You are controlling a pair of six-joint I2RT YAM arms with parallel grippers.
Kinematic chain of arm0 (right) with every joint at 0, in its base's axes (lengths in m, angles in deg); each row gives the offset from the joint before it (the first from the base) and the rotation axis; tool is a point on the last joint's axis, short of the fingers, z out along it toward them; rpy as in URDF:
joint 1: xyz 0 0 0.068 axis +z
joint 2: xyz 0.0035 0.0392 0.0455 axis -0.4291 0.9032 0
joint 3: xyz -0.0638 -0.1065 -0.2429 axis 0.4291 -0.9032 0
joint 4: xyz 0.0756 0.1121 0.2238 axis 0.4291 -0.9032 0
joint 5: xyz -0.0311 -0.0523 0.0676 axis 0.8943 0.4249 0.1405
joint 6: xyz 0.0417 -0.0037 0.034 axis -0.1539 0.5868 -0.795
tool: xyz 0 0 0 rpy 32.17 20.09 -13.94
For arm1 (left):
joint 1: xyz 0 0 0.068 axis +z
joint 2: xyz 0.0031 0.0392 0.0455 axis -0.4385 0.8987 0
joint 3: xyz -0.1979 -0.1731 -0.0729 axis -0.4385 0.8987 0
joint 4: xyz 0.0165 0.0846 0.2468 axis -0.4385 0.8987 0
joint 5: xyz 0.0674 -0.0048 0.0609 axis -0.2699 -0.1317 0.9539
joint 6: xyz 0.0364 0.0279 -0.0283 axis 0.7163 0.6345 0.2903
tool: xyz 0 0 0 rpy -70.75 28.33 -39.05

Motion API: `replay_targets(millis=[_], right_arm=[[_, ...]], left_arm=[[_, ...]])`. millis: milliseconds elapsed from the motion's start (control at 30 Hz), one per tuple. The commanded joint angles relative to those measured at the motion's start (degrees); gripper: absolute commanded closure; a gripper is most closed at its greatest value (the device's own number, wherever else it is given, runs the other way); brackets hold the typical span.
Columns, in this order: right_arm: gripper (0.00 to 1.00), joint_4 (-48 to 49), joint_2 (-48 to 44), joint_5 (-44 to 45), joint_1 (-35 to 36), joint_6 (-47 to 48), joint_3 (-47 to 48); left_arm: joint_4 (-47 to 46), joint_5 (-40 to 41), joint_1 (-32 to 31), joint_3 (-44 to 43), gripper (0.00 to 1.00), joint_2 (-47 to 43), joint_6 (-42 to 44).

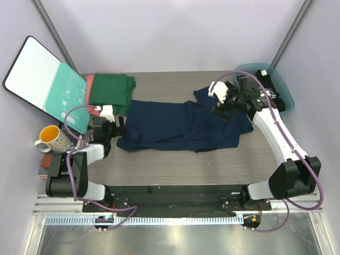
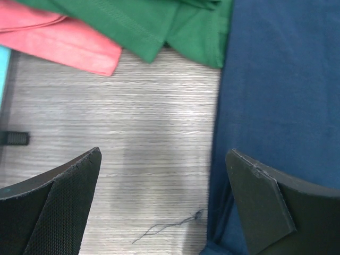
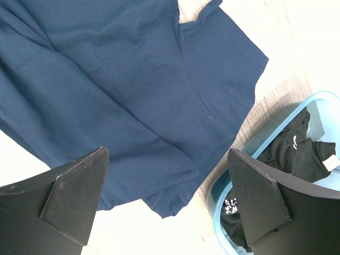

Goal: Fold and stack the t-shirts
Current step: Flatten out the tshirt

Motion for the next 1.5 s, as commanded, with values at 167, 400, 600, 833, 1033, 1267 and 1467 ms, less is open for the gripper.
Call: replay_targets(millis=[167, 400, 600, 833, 1033, 1267, 1467], right_arm=[[0.0, 0.6, 0.19, 5.33, 2.5, -2.06, 3.01], [0.0, -1.95, 2.65, 7.09, 3.9, -0.83, 6.0], [0.0, -1.95, 4.76, 8.06, 4.43, -1.62, 6.97], [0.0, -1.69, 6.96, 8.58, 4.61, 0.22, 7.58], [0.0, -0.37, 8.54, 8.59, 4.43, 1.98, 8.2], [0.0, 3.76, 9.95, 7.79, 3.82, 1.55, 8.81], [0.0, 4.11, 8.98, 6.65, 1.71, 3.39, 8.29]], left_arm=[[-16.06, 9.51, 2.56, 5.64, 0.0, -2.69, -7.73], [-33.11, 4.26, 2.47, 10.67, 0.0, 4.35, -6.52], [-29.43, -3.85, 2.29, 8.73, 0.0, 4.26, -2.91], [-29.43, -3.85, 2.29, 8.73, 0.0, 4.26, -2.91], [-29.51, -3.85, 2.29, 8.73, 0.0, 4.26, -2.91], [-29.51, -3.93, 2.38, 8.72, 0.0, 4.26, -2.91], [-29.51, -3.85, 2.38, 8.72, 0.0, 4.35, -2.91]])
